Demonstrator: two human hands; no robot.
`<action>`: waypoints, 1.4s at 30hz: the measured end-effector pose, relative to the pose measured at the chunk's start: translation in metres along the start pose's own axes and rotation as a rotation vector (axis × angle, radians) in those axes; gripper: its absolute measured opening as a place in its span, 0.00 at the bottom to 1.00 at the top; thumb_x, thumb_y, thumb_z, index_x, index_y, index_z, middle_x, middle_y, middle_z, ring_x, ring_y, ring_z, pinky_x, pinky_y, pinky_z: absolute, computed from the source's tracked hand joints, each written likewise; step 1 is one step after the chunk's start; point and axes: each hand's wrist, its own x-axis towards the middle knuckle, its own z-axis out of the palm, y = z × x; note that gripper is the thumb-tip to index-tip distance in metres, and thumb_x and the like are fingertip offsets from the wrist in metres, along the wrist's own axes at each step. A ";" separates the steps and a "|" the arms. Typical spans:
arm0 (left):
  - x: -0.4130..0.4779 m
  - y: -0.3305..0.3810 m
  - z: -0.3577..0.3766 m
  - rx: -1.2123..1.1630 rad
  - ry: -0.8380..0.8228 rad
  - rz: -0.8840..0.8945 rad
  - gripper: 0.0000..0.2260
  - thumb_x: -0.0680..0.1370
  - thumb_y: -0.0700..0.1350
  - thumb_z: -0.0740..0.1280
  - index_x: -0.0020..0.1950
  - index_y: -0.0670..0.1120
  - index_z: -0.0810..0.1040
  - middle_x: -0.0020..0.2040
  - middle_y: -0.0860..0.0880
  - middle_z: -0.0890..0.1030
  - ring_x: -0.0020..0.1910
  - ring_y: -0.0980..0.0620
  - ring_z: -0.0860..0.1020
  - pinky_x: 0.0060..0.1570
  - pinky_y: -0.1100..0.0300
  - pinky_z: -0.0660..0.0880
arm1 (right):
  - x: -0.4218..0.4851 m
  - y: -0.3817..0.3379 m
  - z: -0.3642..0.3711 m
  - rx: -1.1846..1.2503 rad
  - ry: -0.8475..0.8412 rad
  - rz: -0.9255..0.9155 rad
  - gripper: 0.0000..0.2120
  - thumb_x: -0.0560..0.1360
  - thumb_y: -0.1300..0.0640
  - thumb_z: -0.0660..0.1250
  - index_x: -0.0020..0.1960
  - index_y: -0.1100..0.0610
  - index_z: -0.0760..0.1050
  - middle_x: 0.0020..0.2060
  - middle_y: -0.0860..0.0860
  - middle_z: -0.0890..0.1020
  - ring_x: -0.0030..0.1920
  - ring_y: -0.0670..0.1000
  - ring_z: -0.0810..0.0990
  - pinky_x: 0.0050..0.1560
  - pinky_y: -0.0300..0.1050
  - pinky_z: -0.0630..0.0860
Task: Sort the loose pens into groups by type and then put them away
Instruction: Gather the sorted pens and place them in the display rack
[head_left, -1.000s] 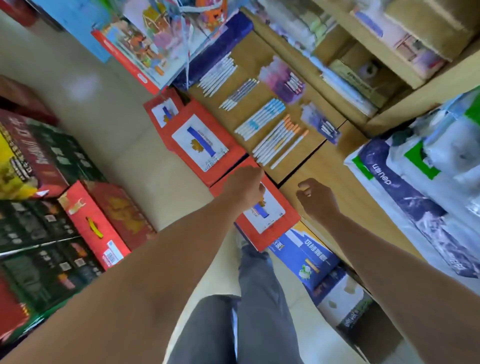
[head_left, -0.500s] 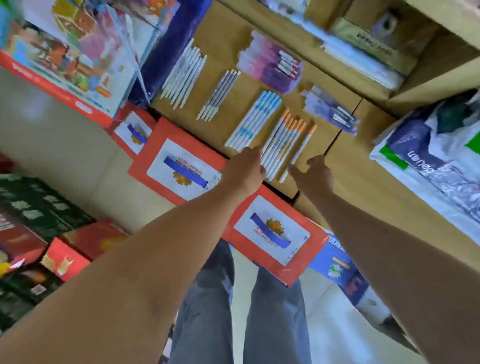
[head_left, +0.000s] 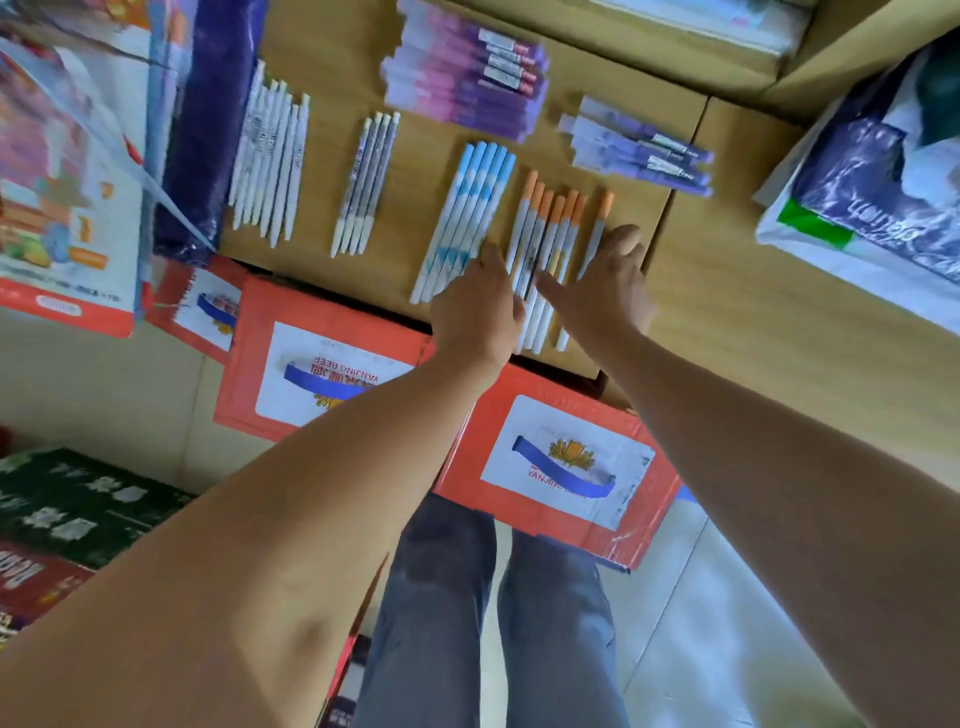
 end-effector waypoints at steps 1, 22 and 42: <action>0.001 0.001 0.001 0.013 0.007 0.001 0.27 0.80 0.50 0.61 0.74 0.39 0.58 0.56 0.44 0.78 0.48 0.45 0.81 0.33 0.56 0.68 | 0.000 0.000 0.001 -0.001 0.003 0.000 0.40 0.66 0.36 0.72 0.64 0.59 0.59 0.57 0.54 0.72 0.53 0.54 0.77 0.38 0.46 0.70; 0.016 0.014 -0.007 0.060 -0.037 0.069 0.10 0.77 0.49 0.63 0.49 0.42 0.74 0.36 0.48 0.73 0.36 0.48 0.74 0.33 0.56 0.68 | 0.012 0.017 -0.018 -0.058 -0.063 -0.088 0.29 0.70 0.48 0.73 0.60 0.61 0.63 0.55 0.57 0.73 0.54 0.58 0.77 0.42 0.45 0.70; 0.007 0.011 -0.011 -0.306 -0.168 0.110 0.08 0.81 0.47 0.56 0.47 0.43 0.66 0.30 0.52 0.69 0.29 0.50 0.71 0.28 0.59 0.67 | 0.018 0.030 -0.036 0.043 -0.150 -0.162 0.15 0.77 0.58 0.64 0.61 0.63 0.67 0.51 0.61 0.78 0.51 0.62 0.78 0.42 0.47 0.67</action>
